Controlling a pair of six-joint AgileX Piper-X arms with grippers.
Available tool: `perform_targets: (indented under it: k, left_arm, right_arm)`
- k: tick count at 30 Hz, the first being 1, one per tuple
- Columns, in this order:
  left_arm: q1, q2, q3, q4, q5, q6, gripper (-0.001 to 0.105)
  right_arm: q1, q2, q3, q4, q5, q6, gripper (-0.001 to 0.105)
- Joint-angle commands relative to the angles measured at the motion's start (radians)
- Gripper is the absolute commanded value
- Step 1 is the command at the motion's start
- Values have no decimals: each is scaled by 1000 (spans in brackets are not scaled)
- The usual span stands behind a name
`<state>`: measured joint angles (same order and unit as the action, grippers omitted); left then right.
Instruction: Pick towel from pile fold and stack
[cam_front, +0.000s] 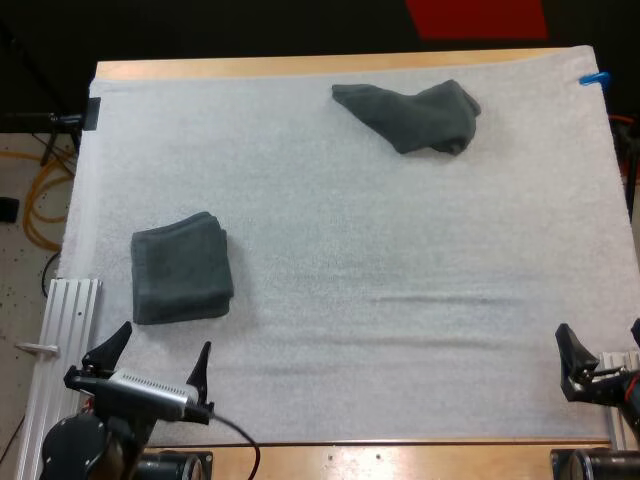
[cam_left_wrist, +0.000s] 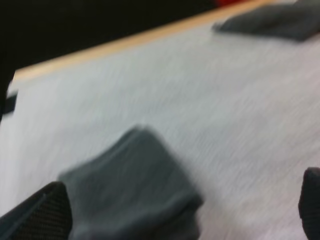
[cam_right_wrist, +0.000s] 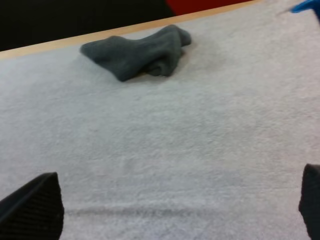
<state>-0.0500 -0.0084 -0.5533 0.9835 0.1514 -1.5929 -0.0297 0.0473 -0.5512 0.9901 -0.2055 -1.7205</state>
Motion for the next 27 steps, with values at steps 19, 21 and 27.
perform_targets:
  k: [19,21,27]
  left_arm:
    - [-296,617,-328,-126,204,3,88]
    - [-296,647,-328,-157,204,3,88]
    - [-296,701,-328,-204,204,-3,88]
  right_arm:
    - [2,724,-357,-324,-382,31,93]
    - [5,853,-387,-407,-373,67,93]
    - [86,1189,-495,-584,-194,154,93]
